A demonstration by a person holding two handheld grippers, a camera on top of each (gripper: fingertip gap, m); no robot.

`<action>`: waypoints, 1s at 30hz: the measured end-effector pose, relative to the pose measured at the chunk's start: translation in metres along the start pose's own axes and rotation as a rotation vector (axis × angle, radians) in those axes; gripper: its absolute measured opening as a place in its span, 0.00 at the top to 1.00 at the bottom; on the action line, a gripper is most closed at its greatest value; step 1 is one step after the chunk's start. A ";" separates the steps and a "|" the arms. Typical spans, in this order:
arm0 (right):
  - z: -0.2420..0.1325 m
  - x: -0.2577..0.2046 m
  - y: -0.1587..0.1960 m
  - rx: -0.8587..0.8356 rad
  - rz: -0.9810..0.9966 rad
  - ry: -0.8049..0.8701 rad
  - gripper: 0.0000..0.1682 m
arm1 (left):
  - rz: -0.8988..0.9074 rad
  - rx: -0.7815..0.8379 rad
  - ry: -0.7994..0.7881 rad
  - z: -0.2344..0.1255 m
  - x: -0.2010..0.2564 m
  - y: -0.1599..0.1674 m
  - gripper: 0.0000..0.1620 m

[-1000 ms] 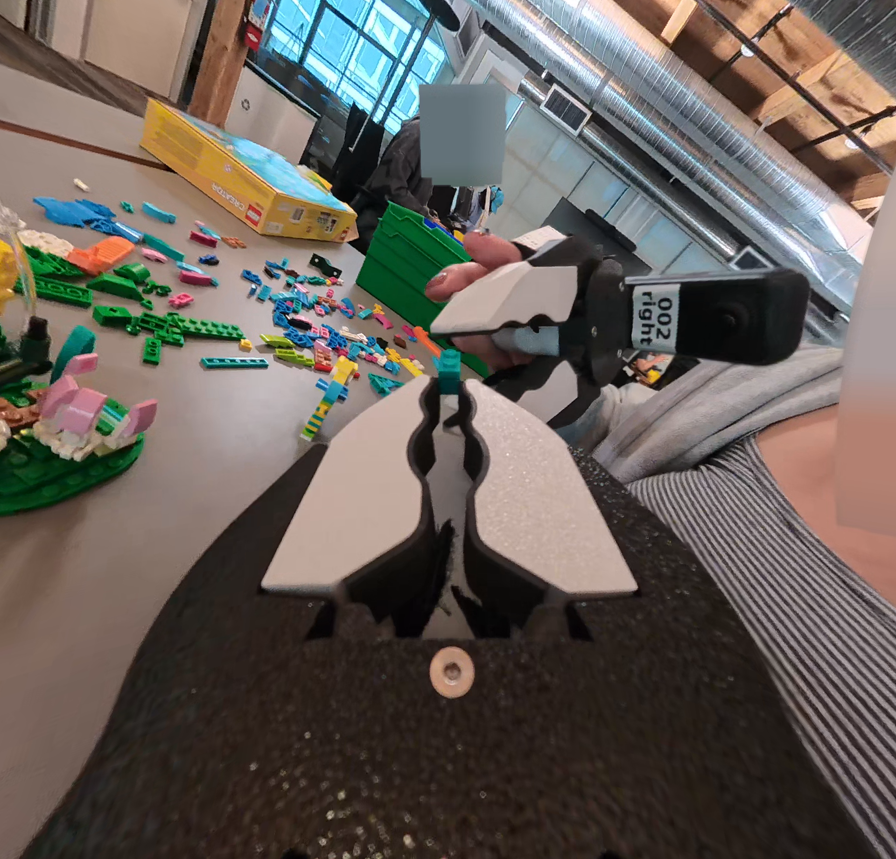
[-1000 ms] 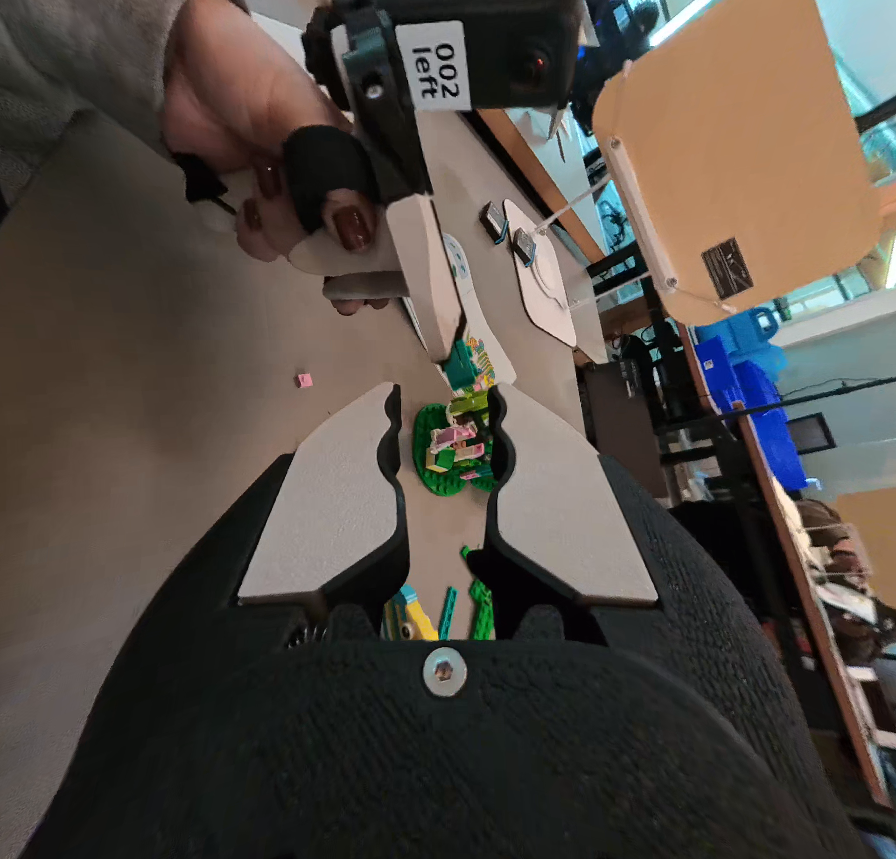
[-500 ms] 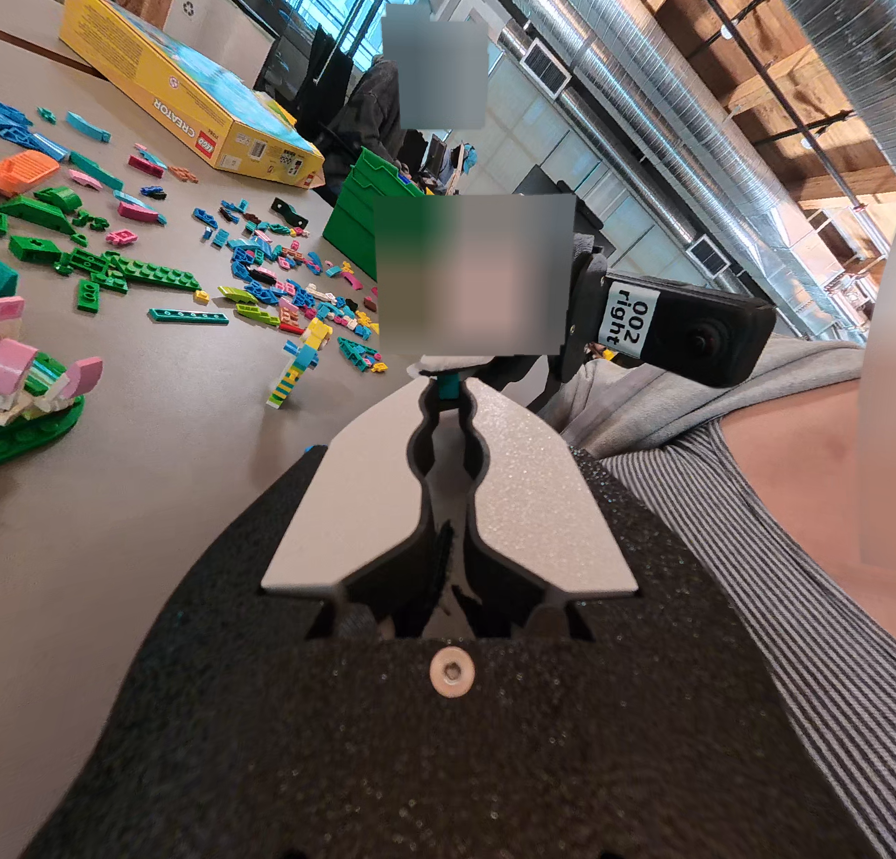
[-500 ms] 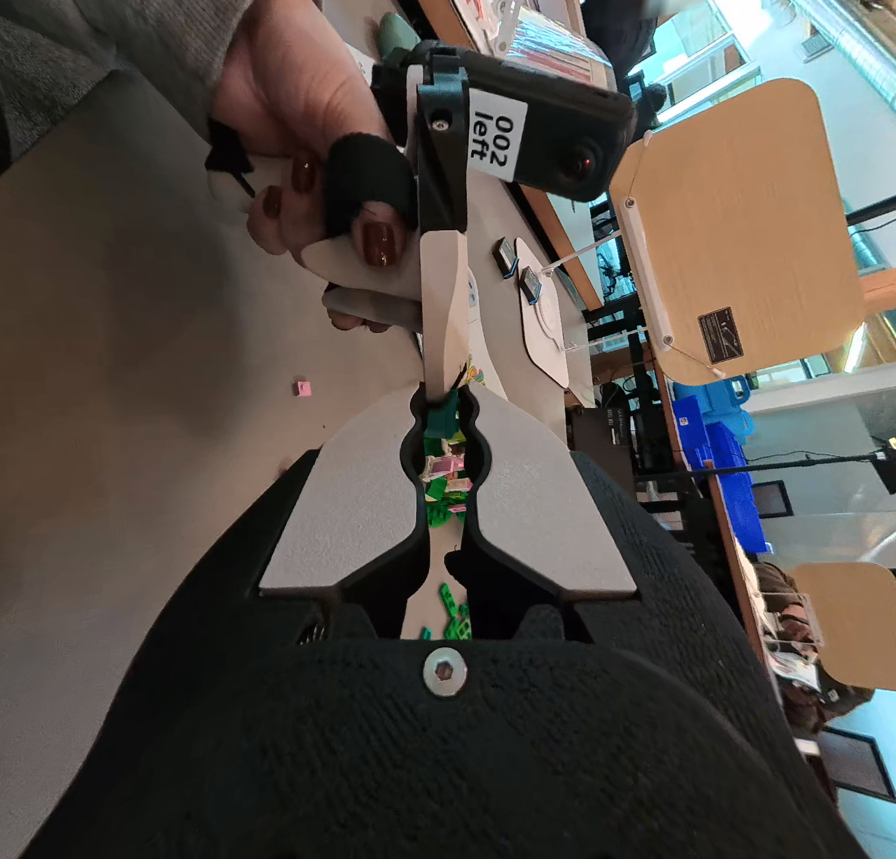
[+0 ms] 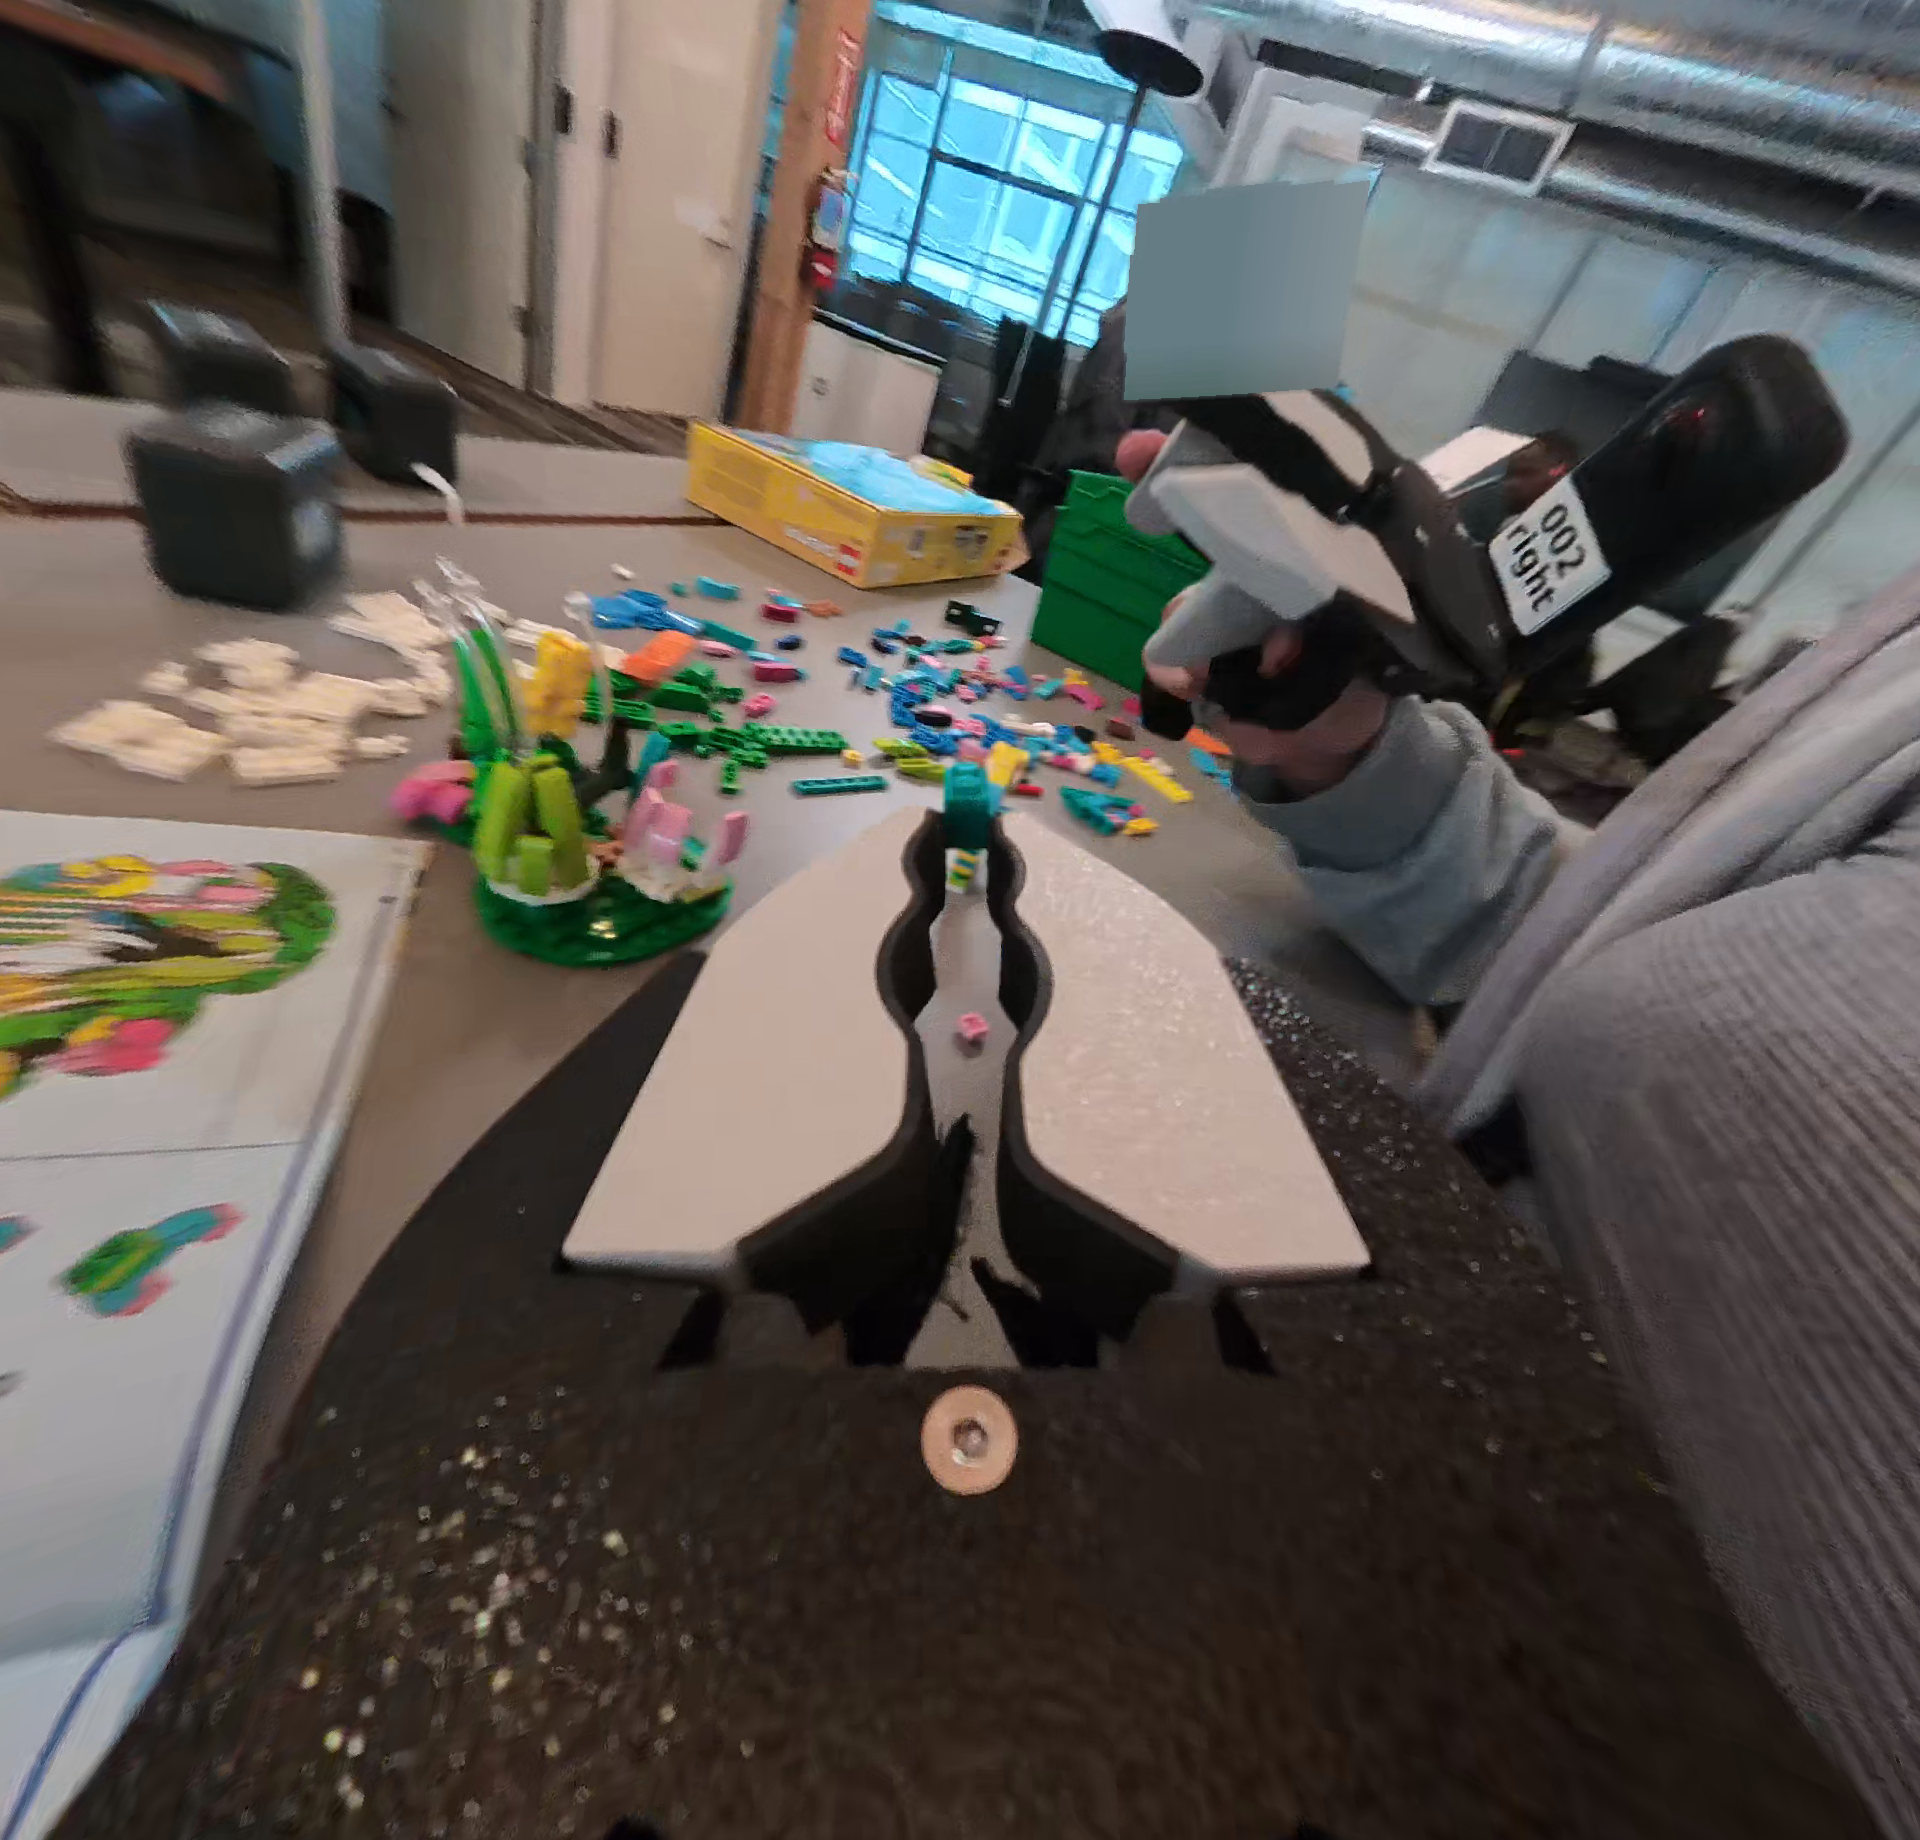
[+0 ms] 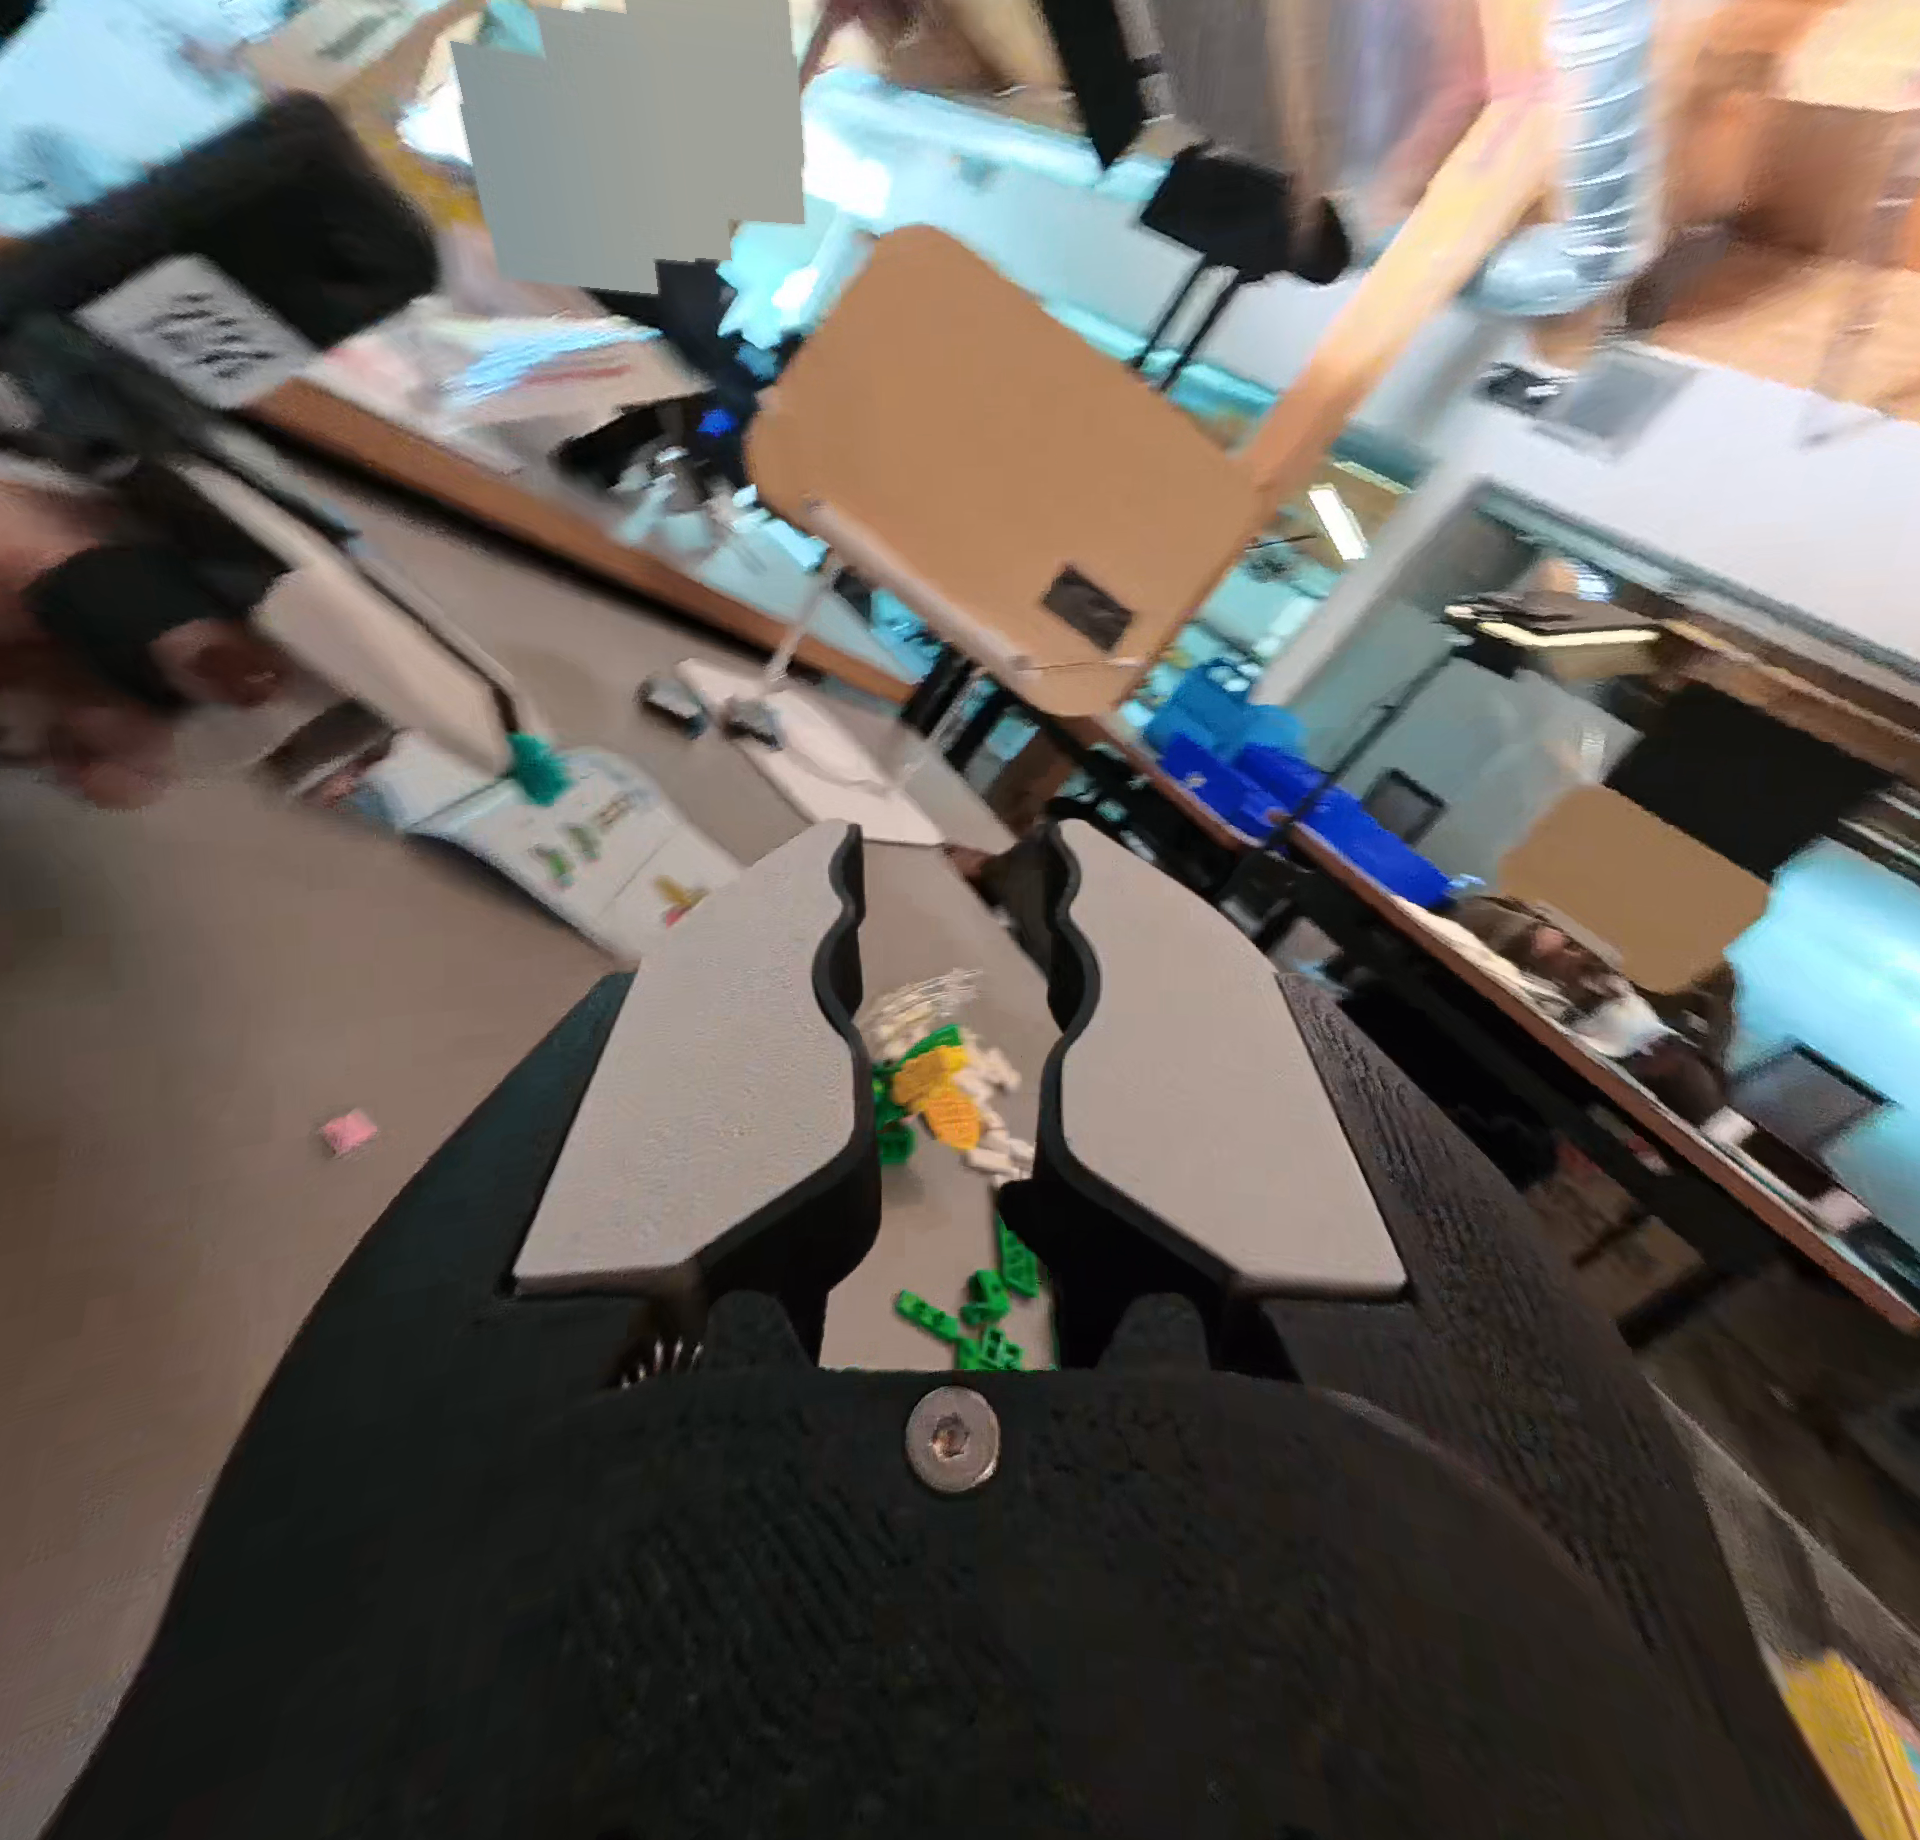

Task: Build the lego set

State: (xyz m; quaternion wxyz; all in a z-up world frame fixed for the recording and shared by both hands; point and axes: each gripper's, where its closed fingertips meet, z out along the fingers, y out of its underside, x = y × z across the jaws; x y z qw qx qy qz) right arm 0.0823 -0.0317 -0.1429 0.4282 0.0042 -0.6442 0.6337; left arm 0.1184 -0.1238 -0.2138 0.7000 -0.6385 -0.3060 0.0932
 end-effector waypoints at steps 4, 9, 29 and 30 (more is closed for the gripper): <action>-0.011 0.028 0.009 0.073 0.078 0.224 0.85 | 0.127 0.067 -0.102 -0.008 -0.008 0.003 0.95; -0.026 0.038 0.005 0.182 0.165 0.314 0.87 | 0.191 0.215 -0.130 -0.014 -0.006 -0.010 0.96; -0.023 0.032 0.013 0.160 0.224 0.314 0.91 | 0.270 0.270 -0.143 -0.019 0.002 -0.014 0.96; -0.023 0.032 0.013 0.160 0.228 0.313 0.91 | 0.269 0.272 -0.144 -0.020 0.002 -0.014 0.96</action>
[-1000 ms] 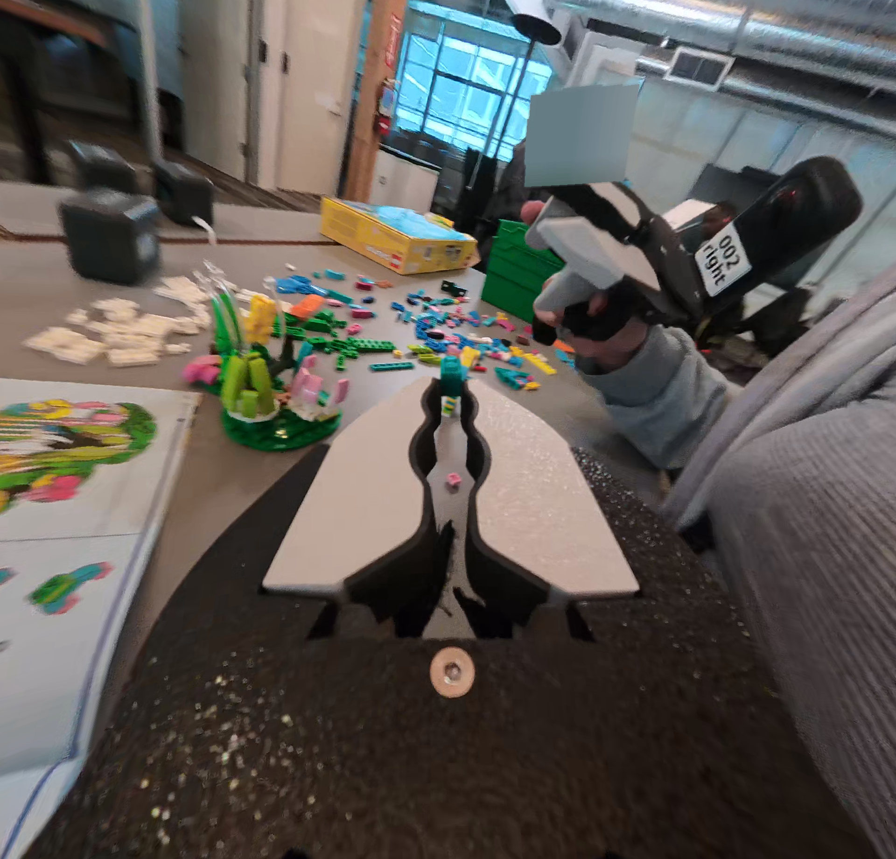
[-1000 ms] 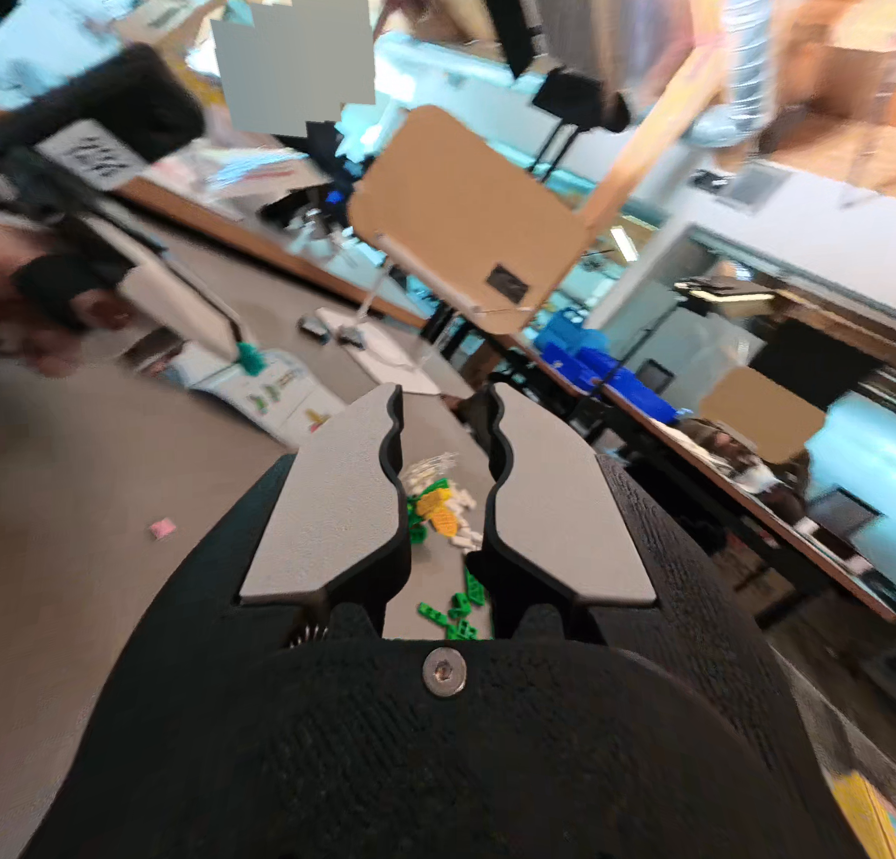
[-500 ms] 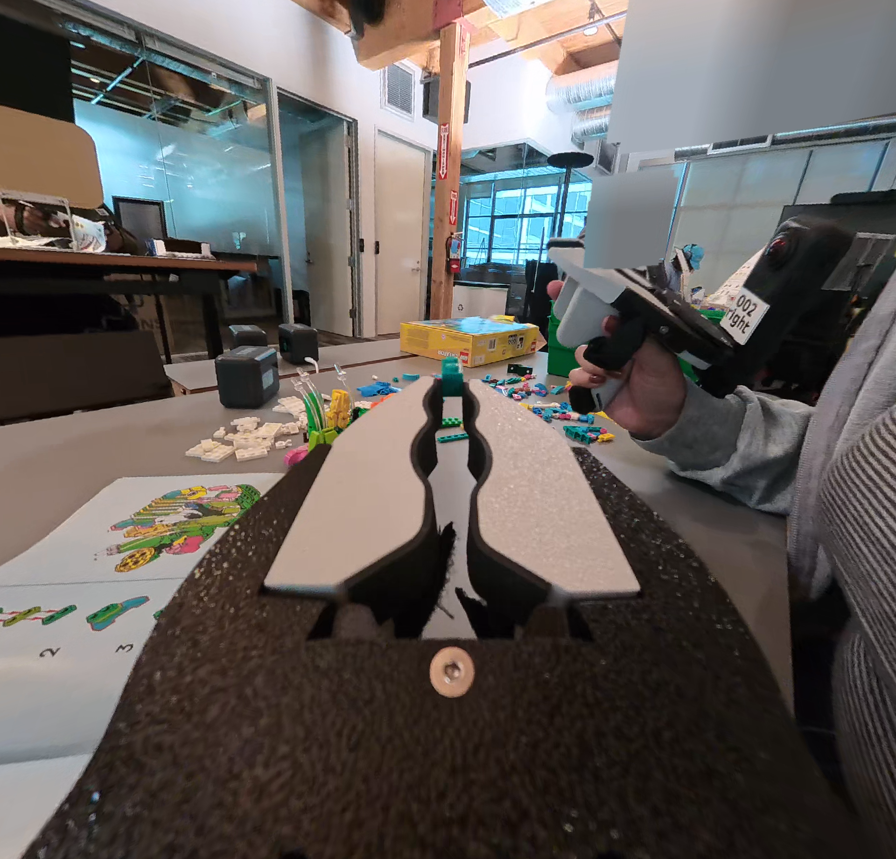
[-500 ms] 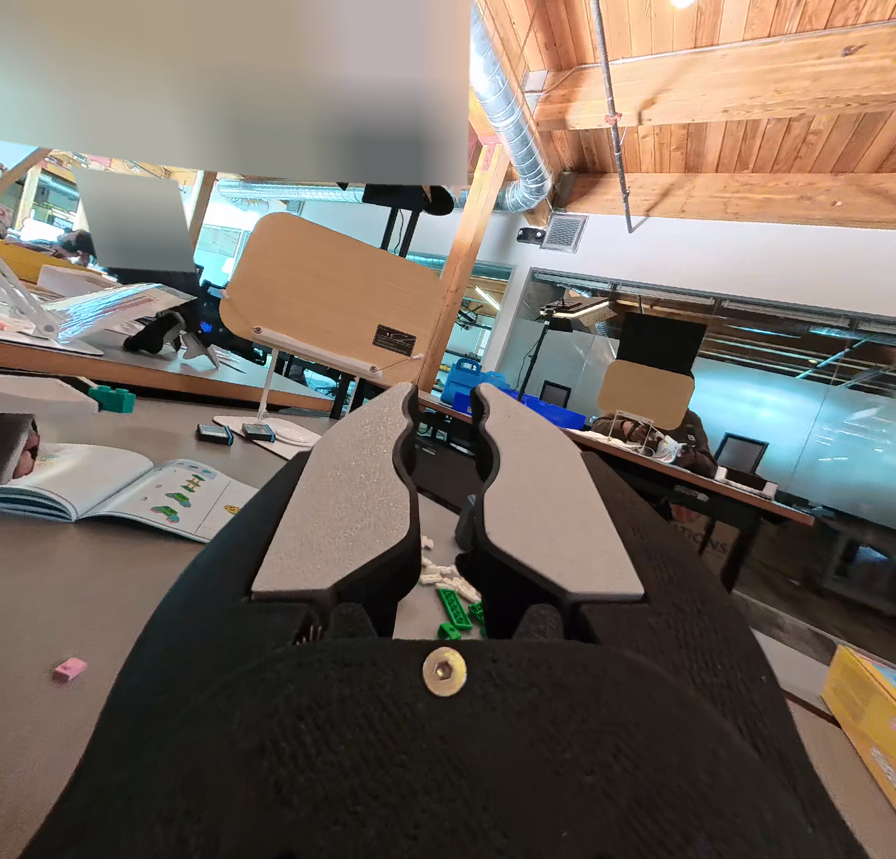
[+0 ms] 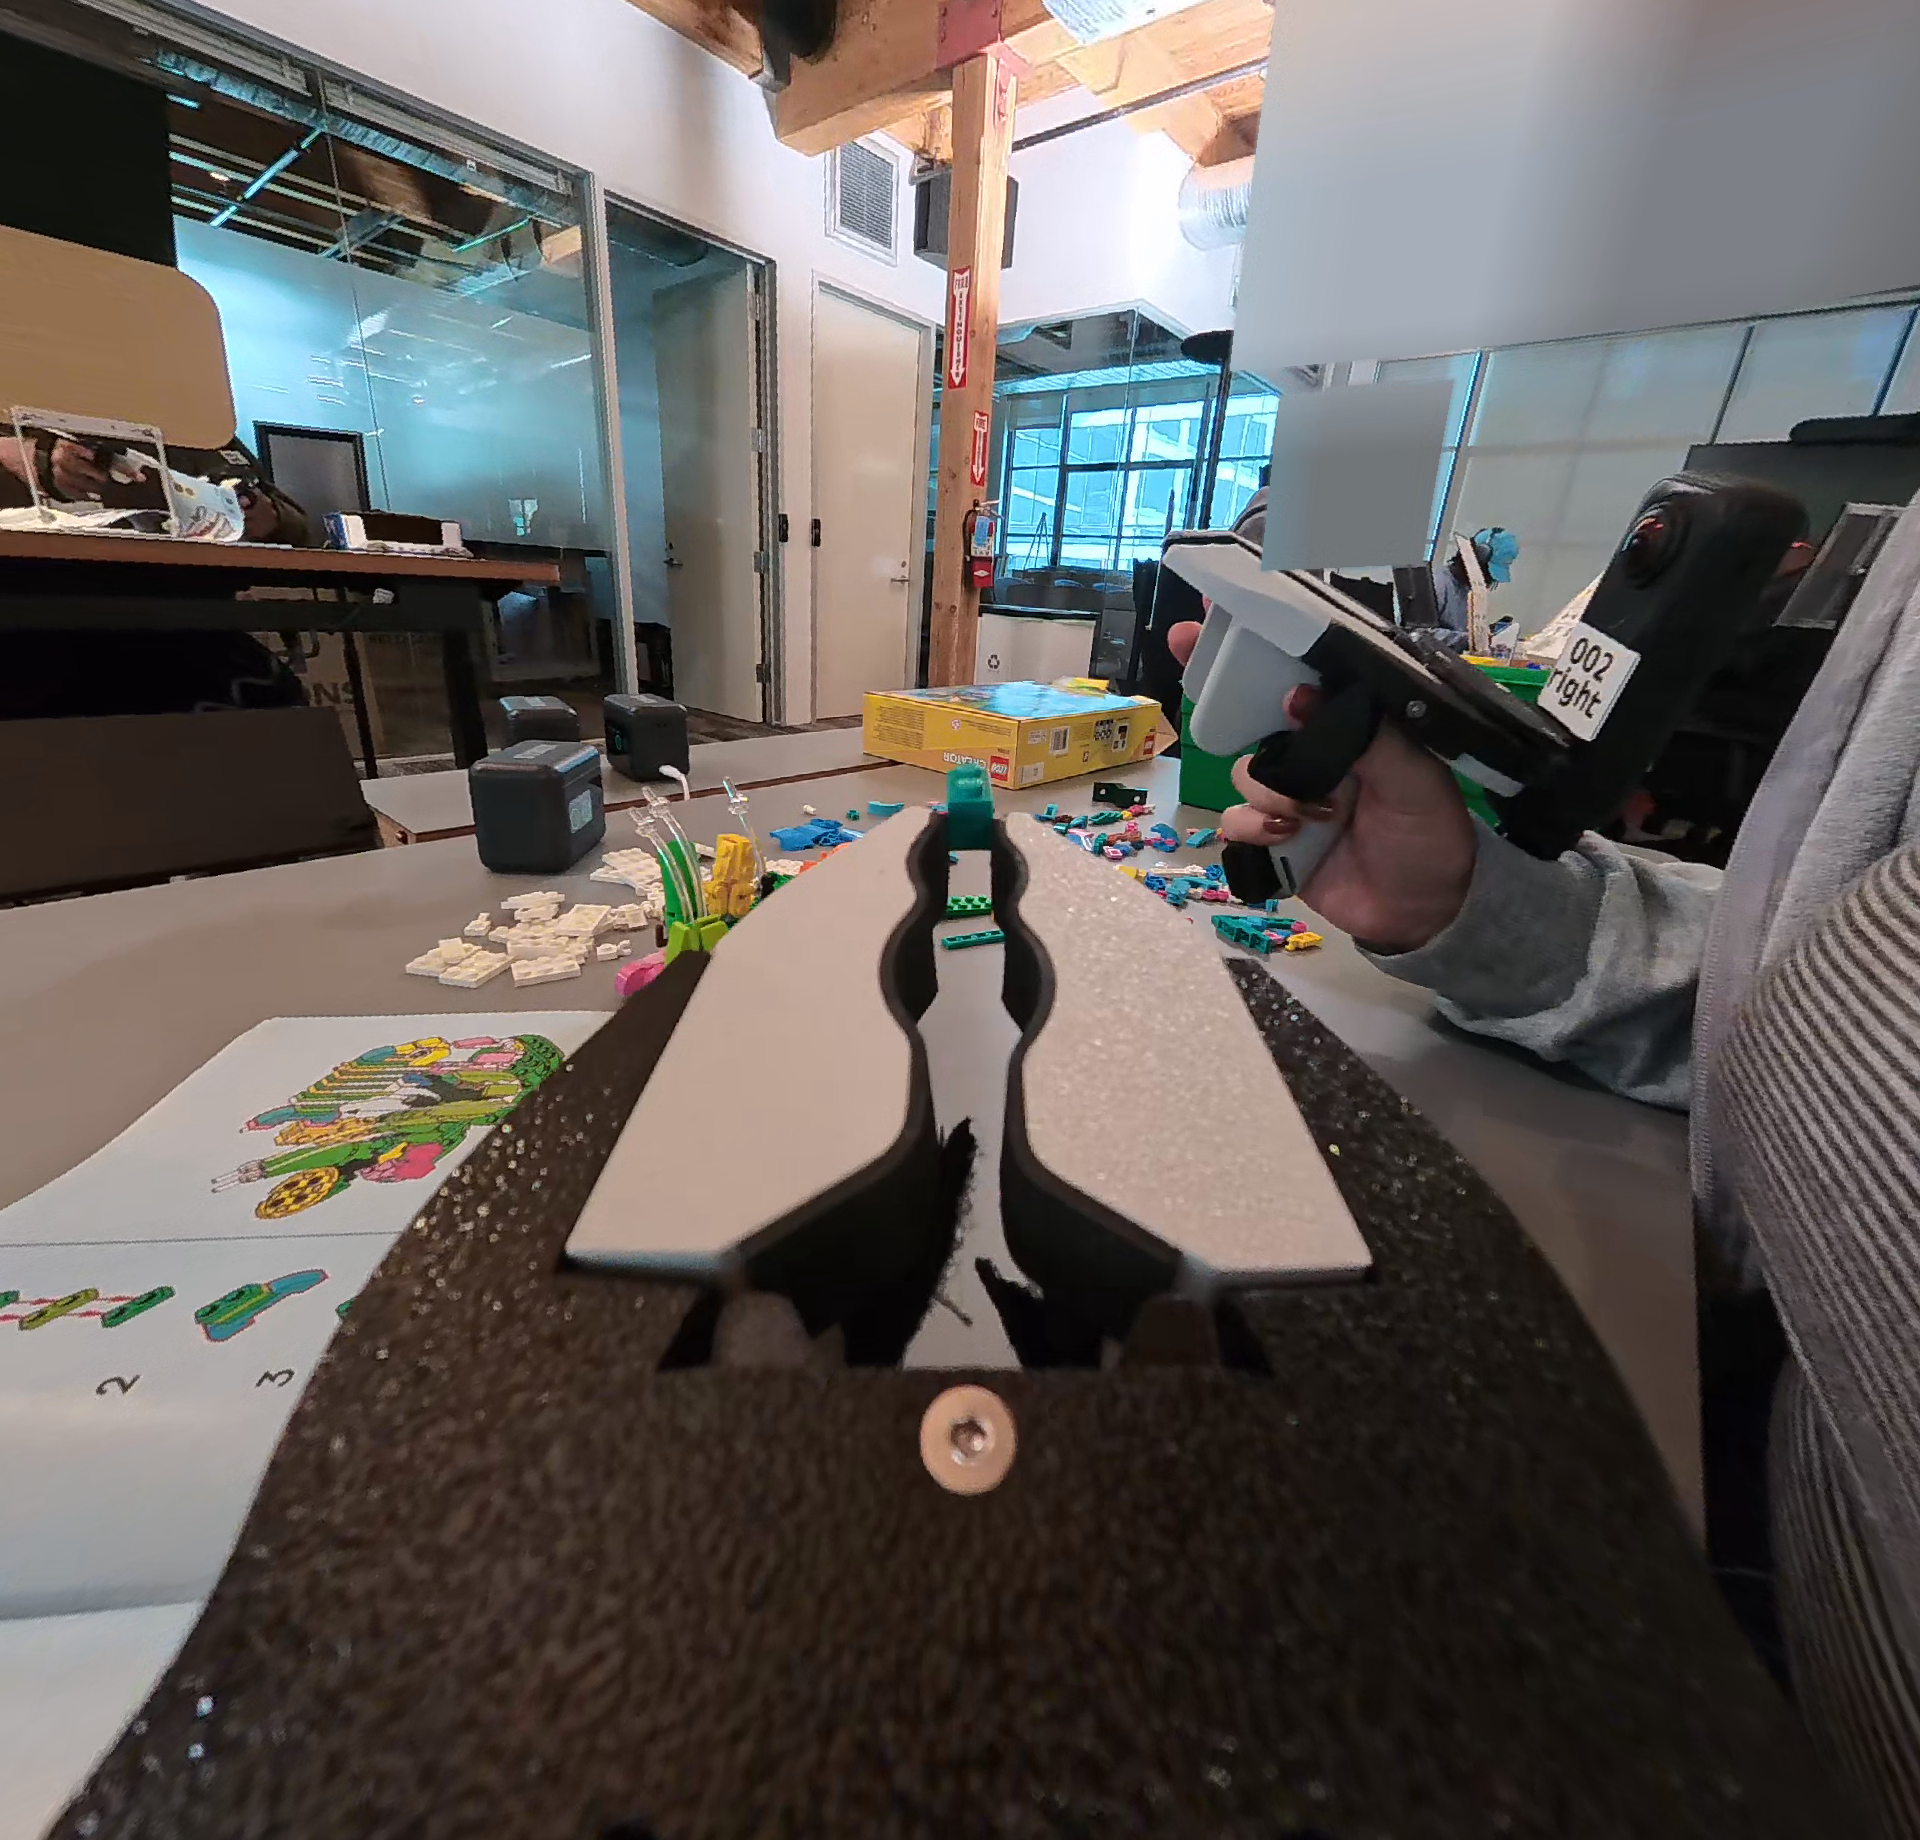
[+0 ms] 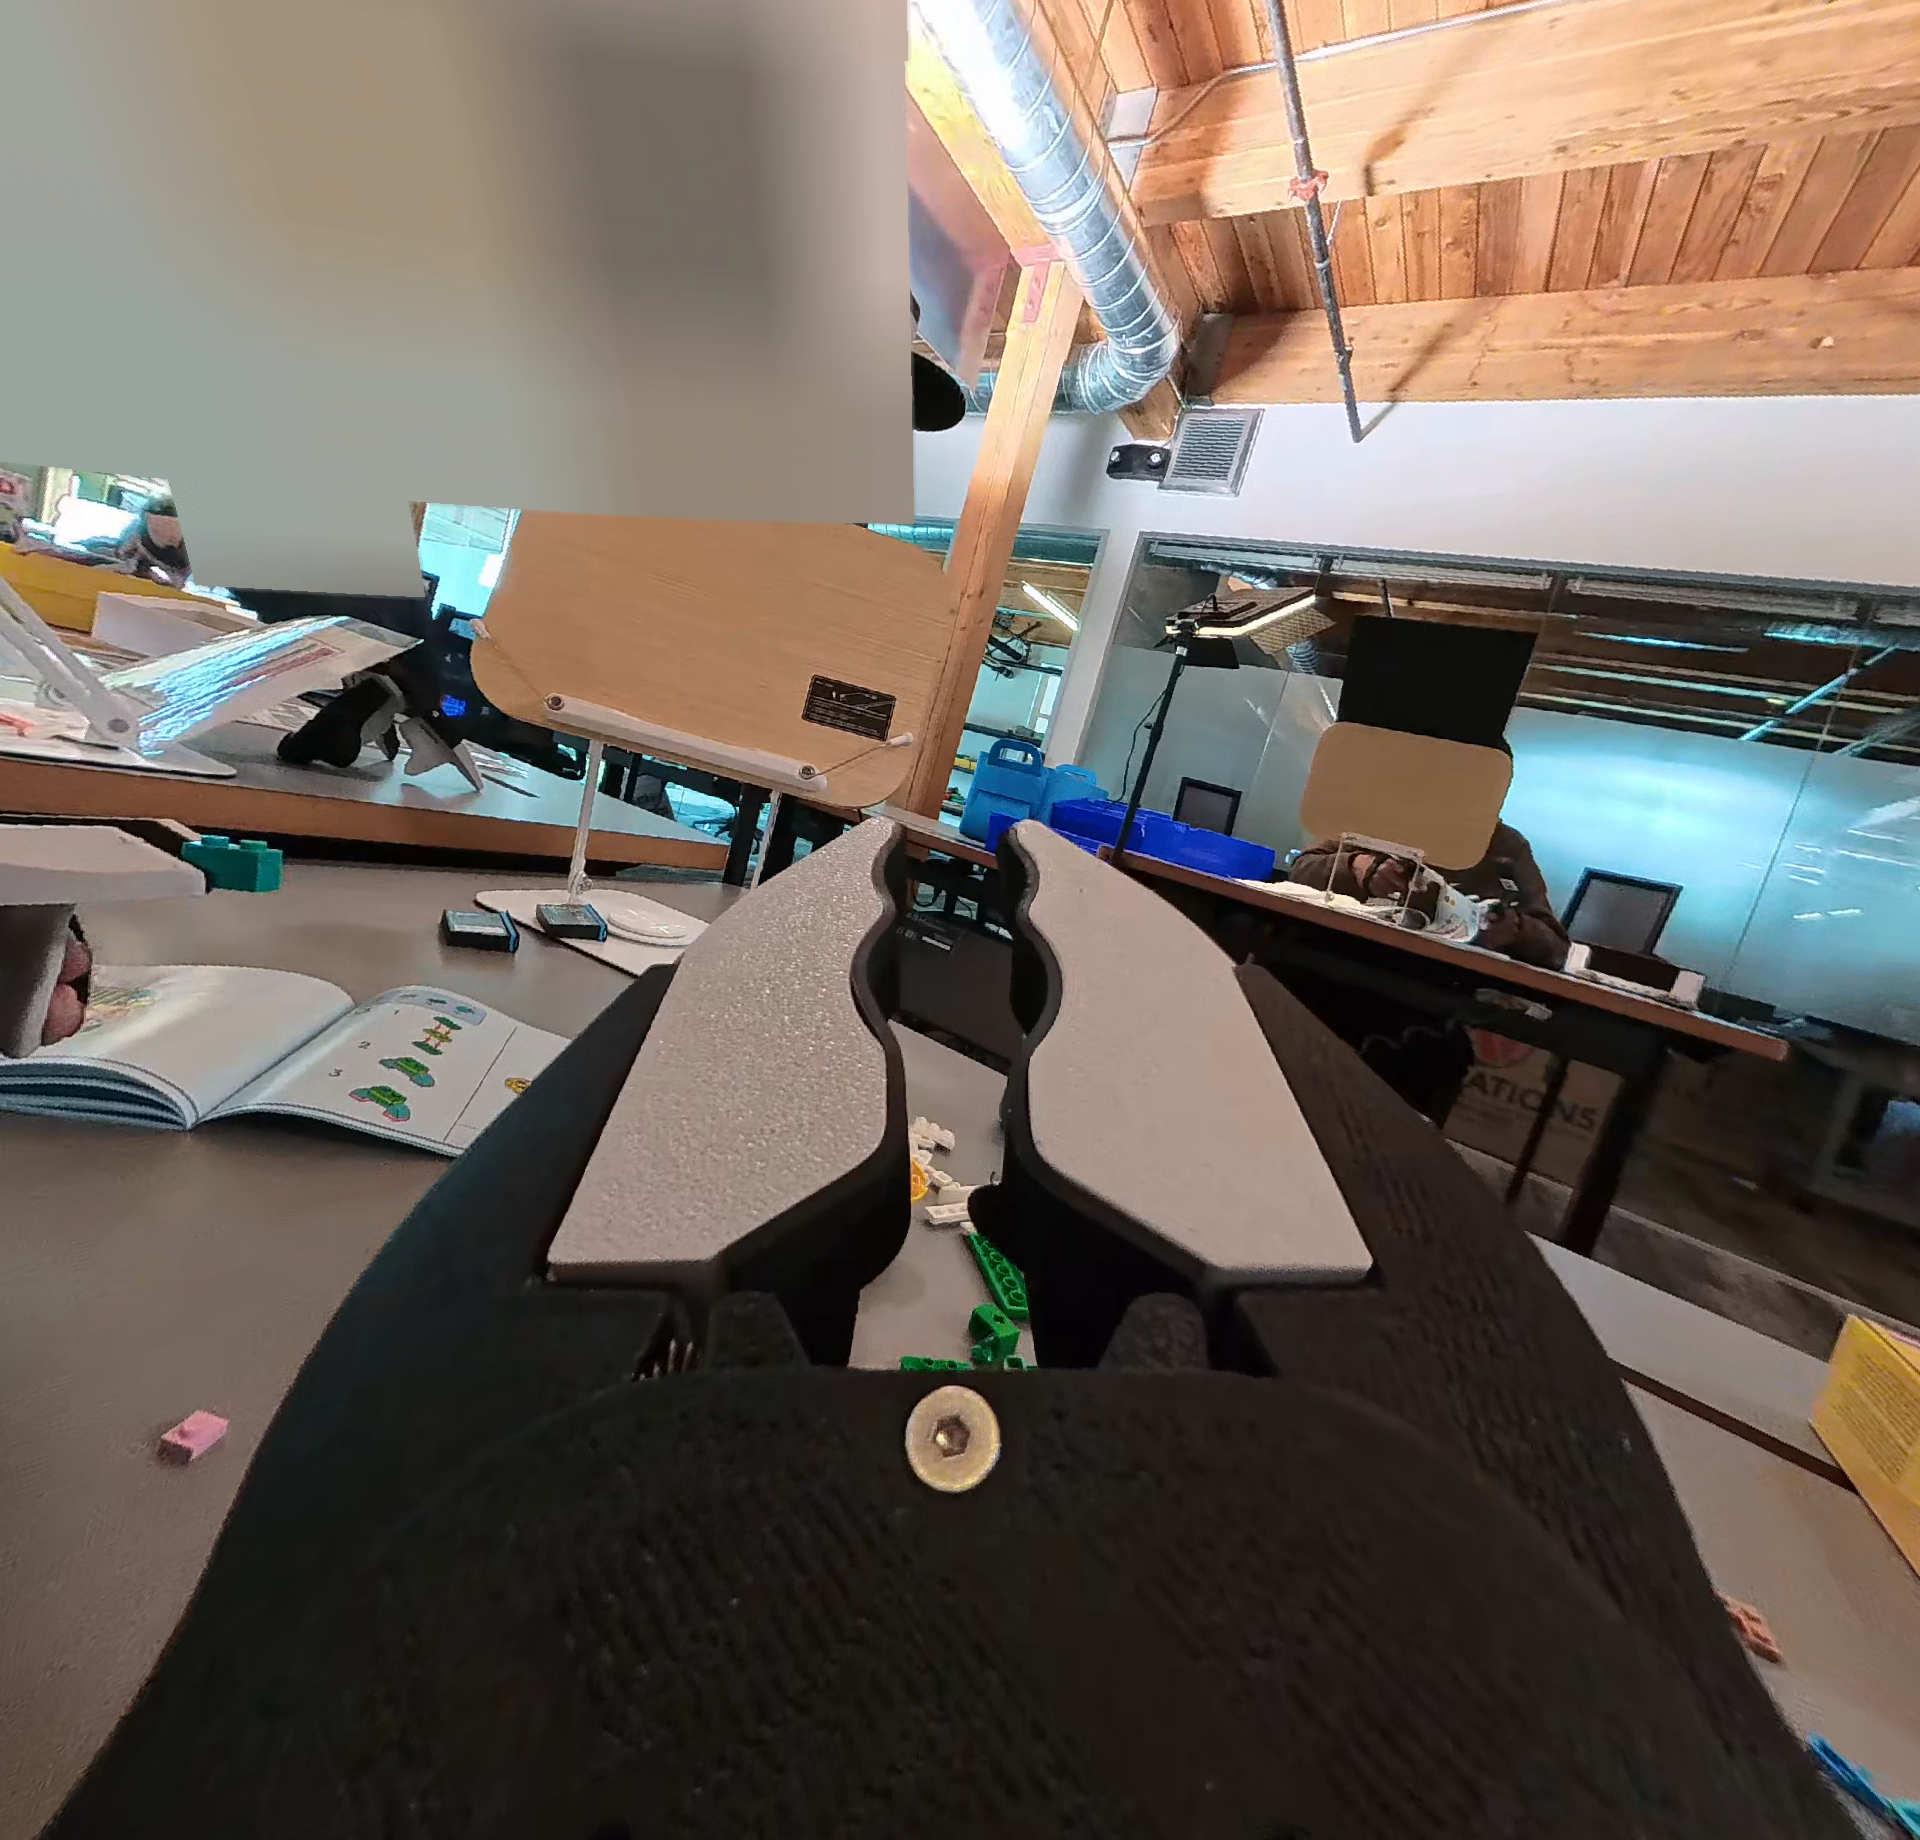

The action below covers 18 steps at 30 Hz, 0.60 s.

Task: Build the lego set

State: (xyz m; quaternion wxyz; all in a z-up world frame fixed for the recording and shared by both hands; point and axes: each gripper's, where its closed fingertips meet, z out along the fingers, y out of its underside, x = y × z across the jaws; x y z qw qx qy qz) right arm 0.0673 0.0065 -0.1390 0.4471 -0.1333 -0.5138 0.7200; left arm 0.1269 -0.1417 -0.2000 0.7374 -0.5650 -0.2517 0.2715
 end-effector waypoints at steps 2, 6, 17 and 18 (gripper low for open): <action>0.000 -0.001 0.000 -0.002 0.005 -0.003 0.92 | -0.003 0.001 -0.002 0.000 0.000 0.000 0.96; 0.001 -0.002 0.003 -0.011 0.010 -0.008 0.92 | -0.011 0.000 -0.010 0.000 -0.002 0.000 0.96; 0.001 -0.003 0.003 -0.013 0.000 -0.011 0.92 | -0.015 0.004 -0.012 0.000 -0.003 0.000 0.96; 0.001 -0.003 0.003 -0.013 -0.002 -0.011 0.92 | -0.015 0.004 -0.012 0.000 -0.003 0.000 0.96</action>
